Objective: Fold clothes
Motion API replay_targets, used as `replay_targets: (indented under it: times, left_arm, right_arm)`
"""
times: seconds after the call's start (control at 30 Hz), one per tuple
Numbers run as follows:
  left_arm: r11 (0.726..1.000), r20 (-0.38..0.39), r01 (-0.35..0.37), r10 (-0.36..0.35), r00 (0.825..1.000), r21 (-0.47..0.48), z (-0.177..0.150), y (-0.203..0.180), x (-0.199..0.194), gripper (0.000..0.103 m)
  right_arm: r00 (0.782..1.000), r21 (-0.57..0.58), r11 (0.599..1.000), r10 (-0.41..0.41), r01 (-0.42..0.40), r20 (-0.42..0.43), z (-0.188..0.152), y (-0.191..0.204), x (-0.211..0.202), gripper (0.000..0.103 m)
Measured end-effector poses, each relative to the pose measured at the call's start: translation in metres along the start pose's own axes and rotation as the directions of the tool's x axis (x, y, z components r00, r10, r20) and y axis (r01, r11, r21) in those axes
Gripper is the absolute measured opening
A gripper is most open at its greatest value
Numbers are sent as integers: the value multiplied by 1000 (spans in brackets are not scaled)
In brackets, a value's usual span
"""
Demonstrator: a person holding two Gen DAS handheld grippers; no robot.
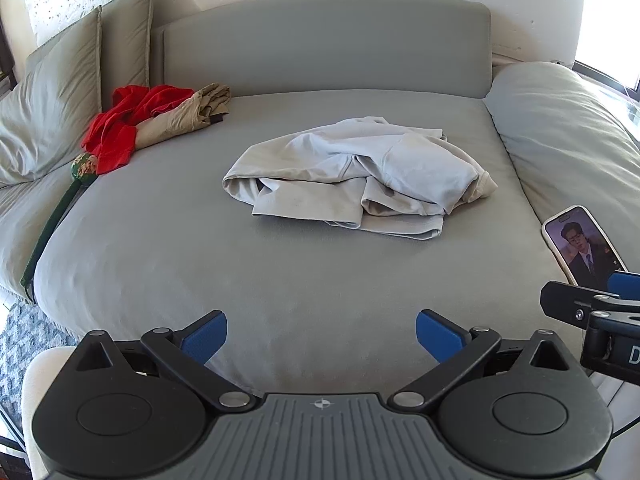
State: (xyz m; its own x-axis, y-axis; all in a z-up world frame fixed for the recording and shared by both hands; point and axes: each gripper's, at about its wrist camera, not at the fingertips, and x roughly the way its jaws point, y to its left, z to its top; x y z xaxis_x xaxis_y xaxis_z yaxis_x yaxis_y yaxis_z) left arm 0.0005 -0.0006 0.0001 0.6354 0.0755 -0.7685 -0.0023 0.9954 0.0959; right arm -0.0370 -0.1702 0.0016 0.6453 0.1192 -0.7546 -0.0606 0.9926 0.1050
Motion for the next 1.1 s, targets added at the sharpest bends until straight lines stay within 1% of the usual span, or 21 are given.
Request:
replay_targets:
  times: [0.23,0.43,0.6,1.1]
  left_arm:
    - [1000,-2,2,-2,1000,5,1,-1,-2,102]
    - [1000,-4,1,-1,1000,1,-1,-1,3,102]
    - [1000,-8,4,-4,1000,0,-1,-1,4,102]
    - [1000,-17,6,-6,1000,-4,-1,0,4,102]
  right_arm:
    - [1000,1,1000,4,-4,-3,0,0,0,76]
    - [1000,1,1000,7,-7,-6,0,0,0,76]
    - [1000,-3,1000,7,-7,-8,1,0,1,80]
    - [1000,1,1000,6,-6,-5,-2,0,2,80]
